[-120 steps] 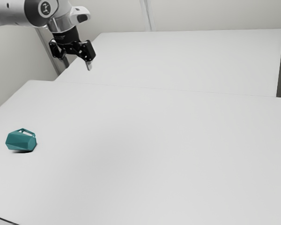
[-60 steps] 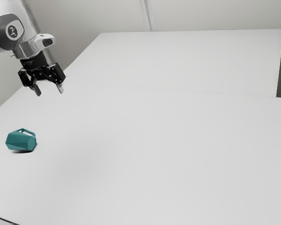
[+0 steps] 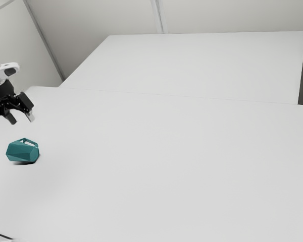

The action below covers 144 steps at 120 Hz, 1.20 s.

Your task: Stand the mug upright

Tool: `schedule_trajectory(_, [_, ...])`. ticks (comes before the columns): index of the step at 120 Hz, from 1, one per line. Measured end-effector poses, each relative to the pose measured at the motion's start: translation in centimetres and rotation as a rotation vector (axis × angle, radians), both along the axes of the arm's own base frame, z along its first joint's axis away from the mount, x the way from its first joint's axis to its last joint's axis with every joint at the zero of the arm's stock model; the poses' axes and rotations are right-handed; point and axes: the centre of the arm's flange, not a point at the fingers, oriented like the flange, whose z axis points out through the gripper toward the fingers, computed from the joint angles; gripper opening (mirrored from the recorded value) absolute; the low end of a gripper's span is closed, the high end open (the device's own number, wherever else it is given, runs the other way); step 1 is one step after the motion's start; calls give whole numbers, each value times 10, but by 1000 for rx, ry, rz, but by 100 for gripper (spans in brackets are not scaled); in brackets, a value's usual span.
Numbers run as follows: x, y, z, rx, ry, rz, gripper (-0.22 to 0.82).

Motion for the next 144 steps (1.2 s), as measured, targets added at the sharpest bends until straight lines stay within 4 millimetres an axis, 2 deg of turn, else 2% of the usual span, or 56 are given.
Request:
schedule_trajectory(31, [-18,68,-42,-81,-11,-44,60])
schedule_trajectory(63, [-23,140,-65,-163,-115,-42,60])
schedule_trajectory(81, [-17,169,-83,-193,-155,-68,60])
schedule_trajectory(99, [-13,201,-110,-229,-189,-75,60])
schedule_trajectory(123, [-7,234,-154,-285,-220,-74,60])
schedule_trajectory(144, [-5,261,-169,-300,-257,-79,60])
